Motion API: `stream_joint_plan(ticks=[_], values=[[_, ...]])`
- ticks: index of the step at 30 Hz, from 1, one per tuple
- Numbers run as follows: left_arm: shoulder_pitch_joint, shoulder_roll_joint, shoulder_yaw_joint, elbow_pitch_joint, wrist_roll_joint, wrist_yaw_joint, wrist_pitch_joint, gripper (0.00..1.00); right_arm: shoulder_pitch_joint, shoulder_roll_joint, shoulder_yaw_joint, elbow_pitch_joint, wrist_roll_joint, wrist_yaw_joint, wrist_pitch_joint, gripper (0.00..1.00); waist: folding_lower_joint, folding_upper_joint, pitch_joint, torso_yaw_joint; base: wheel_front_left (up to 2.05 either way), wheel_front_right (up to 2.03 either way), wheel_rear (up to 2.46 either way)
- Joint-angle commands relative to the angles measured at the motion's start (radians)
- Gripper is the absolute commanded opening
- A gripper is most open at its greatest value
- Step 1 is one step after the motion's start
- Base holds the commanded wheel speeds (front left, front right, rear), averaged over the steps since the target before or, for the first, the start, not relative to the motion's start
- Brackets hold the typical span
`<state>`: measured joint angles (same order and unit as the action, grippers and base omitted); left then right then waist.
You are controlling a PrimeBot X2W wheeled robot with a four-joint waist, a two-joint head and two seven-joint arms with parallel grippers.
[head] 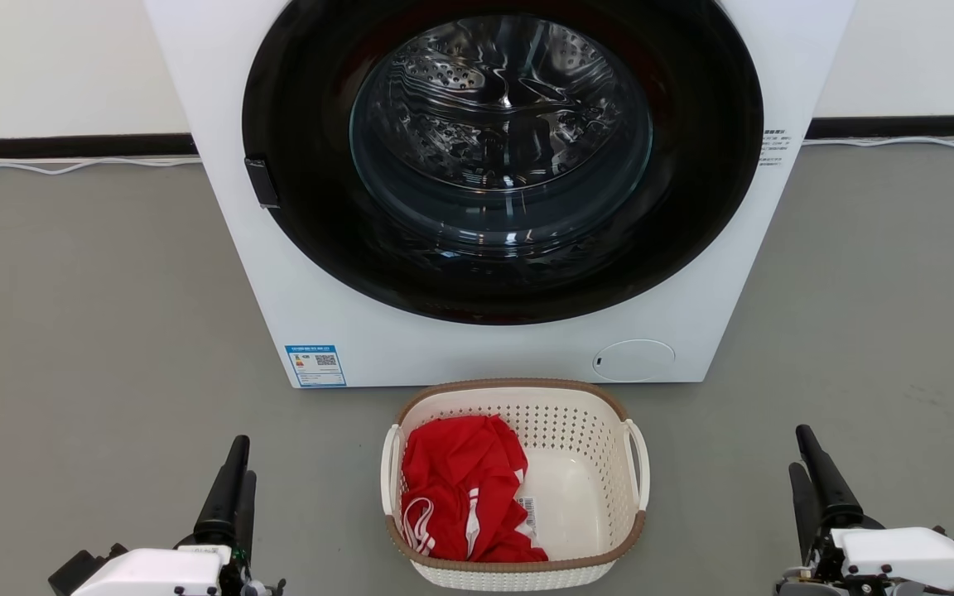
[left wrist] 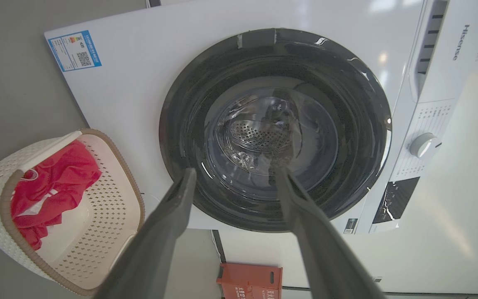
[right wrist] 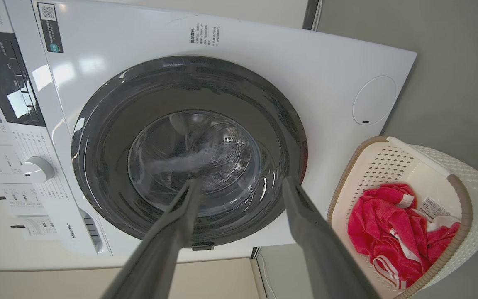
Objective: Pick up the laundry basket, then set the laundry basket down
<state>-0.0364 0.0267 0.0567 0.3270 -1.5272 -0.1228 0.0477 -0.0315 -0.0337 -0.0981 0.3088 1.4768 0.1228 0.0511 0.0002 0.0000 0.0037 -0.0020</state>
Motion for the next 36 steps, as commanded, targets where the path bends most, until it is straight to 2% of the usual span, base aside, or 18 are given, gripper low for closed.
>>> stream_joint_plan(ticks=[1,17,36], values=[[-0.021,0.007,0.0,-0.033,0.03,0.004,-0.011,1.0,-0.024,-0.008,0.006,-0.033,-0.037,0.002,-0.015,1.0,-0.0002,0.0,0.0,0.0,0.0,0.0,0.0],[-0.025,0.01,-0.019,-0.038,0.221,0.02,-0.058,1.0,-0.038,-0.013,0.036,-0.056,-0.325,0.003,-0.062,1.0,-0.0002,0.0,-0.002,0.004,0.0,0.0,0.0],[-0.028,0.013,-0.036,-0.018,0.518,0.039,-0.111,1.0,-0.051,-0.029,0.065,-0.038,-0.662,0.004,-0.115,1.0,-0.0002,0.0,-0.005,0.01,0.0,0.0,0.0]])
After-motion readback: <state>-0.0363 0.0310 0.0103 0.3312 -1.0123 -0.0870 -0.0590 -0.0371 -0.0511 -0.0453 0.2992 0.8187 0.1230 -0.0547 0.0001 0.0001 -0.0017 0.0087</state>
